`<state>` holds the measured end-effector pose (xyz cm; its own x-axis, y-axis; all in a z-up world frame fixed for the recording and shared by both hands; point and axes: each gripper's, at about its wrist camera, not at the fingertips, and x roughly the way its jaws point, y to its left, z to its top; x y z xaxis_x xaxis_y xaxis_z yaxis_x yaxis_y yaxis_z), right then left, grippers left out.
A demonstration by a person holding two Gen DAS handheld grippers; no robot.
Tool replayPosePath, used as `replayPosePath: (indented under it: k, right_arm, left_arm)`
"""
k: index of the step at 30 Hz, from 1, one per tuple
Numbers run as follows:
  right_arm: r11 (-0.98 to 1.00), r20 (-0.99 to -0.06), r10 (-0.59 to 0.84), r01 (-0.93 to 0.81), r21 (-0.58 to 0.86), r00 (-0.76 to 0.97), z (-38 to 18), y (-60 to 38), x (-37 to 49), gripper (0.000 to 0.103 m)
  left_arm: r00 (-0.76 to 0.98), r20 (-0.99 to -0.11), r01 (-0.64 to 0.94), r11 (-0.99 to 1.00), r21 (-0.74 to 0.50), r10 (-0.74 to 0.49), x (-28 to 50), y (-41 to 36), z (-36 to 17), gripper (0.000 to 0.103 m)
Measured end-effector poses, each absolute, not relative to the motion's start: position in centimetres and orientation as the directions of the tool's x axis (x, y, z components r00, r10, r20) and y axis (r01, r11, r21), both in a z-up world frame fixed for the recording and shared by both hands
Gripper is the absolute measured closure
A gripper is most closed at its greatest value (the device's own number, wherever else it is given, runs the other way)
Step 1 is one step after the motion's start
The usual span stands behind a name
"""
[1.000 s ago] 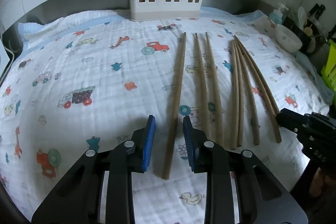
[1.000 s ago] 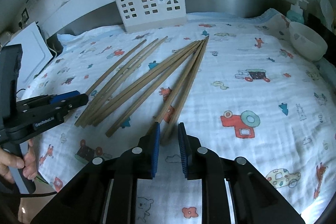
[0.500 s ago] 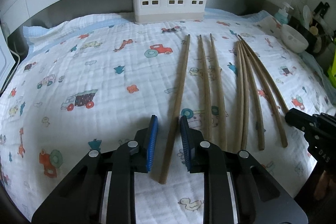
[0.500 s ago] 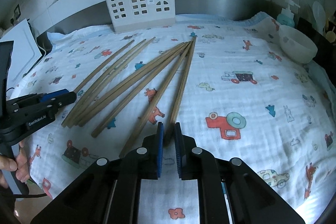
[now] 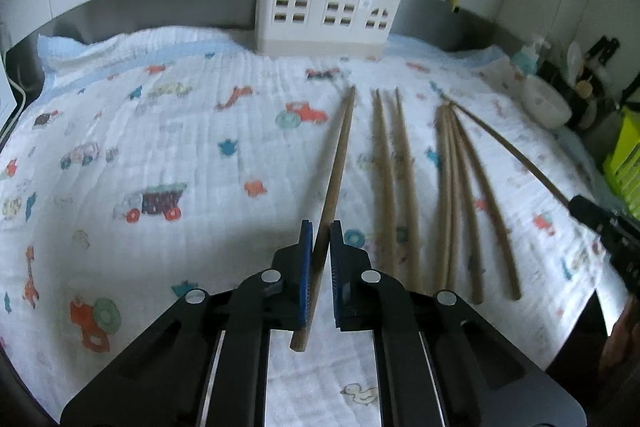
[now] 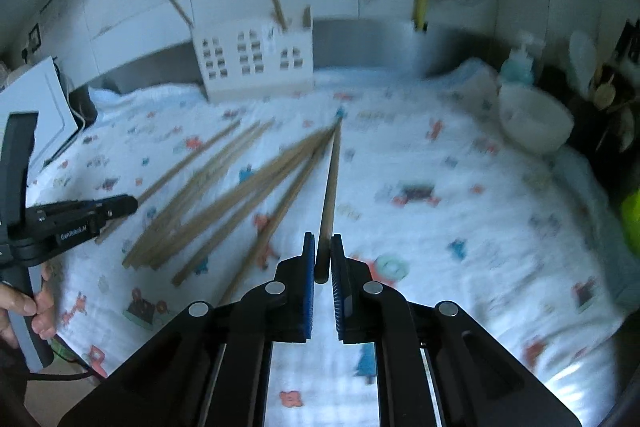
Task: Organize utensils
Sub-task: 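Close the left gripper on another chopstick while the right gripper grasps one, then raise the left gripper's chopstick into the holder while the right gripper carries its own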
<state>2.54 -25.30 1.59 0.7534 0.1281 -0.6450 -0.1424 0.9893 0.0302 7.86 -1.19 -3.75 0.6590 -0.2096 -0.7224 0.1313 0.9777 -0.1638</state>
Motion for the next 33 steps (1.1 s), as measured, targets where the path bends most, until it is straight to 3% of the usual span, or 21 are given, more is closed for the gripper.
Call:
replayPosePath:
  k: [5,11,18,22,33]
  right_arm:
    - [0.987,-0.567,0.129,-0.159,-0.004,0.814,5.7,-25.8,2.3,0.096]
    - [0.983,-0.508,0.147,-0.182,-0.019,0.849,8.8,-26.0,2.5,0.096]
    - [0.981,-0.482,0.163,-0.194,-0.014,0.861,10.3,-26.4,2.5,0.096]
    - [0.980,-0.473,0.171,-0.200,-0.011,0.864,10.7,-26.5,2.6,0.096]
    - [0.974,-0.465,0.193,-0.224,-0.012,0.864,11.2,-26.5,3.1,0.096]
  left_arm:
    - [0.699,-0.673,0.157,0.969,-0.190,-0.245,7.6,-1.0,-1.7,0.100]
    - [0.676,-0.683,0.183,0.961,-0.206,-0.275,7.4,-1.2,-2.1,0.100]
    - [0.635,-0.719,0.188,0.960,-0.209,-0.281,7.1,-0.8,-3.9,0.095]
    - [0.620,-0.734,0.182,0.961,-0.210,-0.277,7.2,-0.7,-4.6,0.087]
    - [0.601,-0.758,0.177,0.967,-0.183,-0.253,7.2,-1.0,-5.3,0.084]
